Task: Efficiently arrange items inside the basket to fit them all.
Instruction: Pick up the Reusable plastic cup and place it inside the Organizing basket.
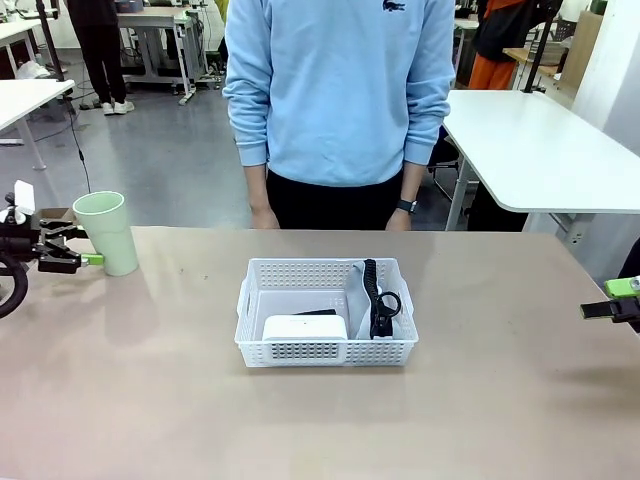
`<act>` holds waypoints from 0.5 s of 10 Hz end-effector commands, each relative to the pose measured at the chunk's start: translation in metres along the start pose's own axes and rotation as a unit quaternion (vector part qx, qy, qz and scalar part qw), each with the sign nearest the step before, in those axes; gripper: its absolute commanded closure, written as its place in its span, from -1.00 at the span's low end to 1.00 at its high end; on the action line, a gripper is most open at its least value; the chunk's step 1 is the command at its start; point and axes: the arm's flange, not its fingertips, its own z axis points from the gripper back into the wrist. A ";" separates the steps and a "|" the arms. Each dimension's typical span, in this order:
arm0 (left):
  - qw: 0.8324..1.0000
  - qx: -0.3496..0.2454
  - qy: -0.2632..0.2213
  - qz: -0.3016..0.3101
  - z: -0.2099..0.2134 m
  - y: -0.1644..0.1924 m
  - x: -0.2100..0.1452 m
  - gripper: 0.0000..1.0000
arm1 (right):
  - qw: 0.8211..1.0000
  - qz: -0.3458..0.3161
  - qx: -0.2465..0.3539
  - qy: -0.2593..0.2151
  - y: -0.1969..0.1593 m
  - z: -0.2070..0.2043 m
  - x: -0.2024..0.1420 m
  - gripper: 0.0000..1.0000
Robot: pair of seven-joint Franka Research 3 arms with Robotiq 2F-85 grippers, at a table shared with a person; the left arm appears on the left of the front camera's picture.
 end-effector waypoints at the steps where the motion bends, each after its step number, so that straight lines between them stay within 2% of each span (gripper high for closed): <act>1: 1.000 -0.015 -0.007 0.005 -0.010 0.008 0.003 -1.00 | 1.000 0.011 -0.006 0.000 0.000 -0.001 -0.004 -1.00; 5: 0.999 -0.048 -0.016 0.004 -0.024 0.007 0.004 -1.00 | 1.000 0.011 -0.006 0.000 0.000 -0.001 -0.004 -1.00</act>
